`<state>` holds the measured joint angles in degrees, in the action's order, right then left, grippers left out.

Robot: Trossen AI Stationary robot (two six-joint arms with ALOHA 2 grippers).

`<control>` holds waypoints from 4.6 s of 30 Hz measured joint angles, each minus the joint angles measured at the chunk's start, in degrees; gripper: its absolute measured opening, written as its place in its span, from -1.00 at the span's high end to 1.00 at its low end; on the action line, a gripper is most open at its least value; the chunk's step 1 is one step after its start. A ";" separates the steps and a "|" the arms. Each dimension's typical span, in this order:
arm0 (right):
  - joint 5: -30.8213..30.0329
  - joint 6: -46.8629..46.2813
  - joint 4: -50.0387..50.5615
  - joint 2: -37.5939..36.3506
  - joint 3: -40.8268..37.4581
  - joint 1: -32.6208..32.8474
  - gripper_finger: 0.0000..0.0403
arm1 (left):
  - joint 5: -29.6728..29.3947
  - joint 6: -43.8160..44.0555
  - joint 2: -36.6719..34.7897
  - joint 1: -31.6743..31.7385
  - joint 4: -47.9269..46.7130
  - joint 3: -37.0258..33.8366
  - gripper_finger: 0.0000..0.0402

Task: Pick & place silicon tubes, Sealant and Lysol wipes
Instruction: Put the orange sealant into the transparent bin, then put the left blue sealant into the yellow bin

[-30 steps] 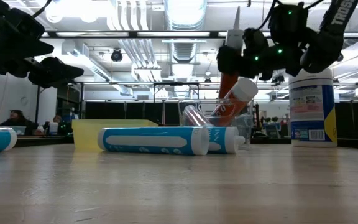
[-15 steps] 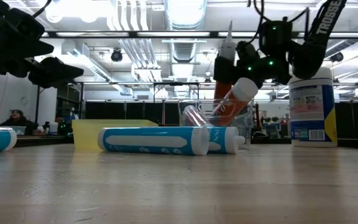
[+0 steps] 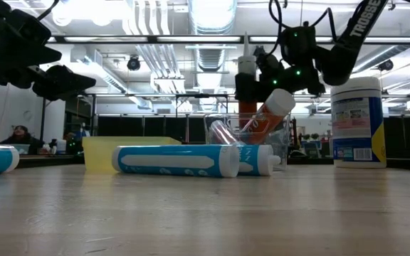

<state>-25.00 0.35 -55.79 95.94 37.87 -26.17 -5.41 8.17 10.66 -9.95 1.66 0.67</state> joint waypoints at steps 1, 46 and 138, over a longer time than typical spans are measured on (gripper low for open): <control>0.07 -0.19 -0.52 0.25 -0.08 -0.11 0.16 | 0.00 0.00 0.00 0.00 0.00 0.00 -0.98; -0.60 -0.58 0.02 0.47 -0.37 -1.97 -0.42 | 0.01 0.01 -0.02 -0.01 0.00 0.00 -0.98; 42.85 -19.98 10.61 -17.57 6.76 3.57 -0.51 | 0.00 -0.01 -0.01 -0.01 0.01 0.00 -0.98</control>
<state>17.85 -19.63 -45.18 78.37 44.63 -22.61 -5.41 8.16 10.64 -9.96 1.67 0.67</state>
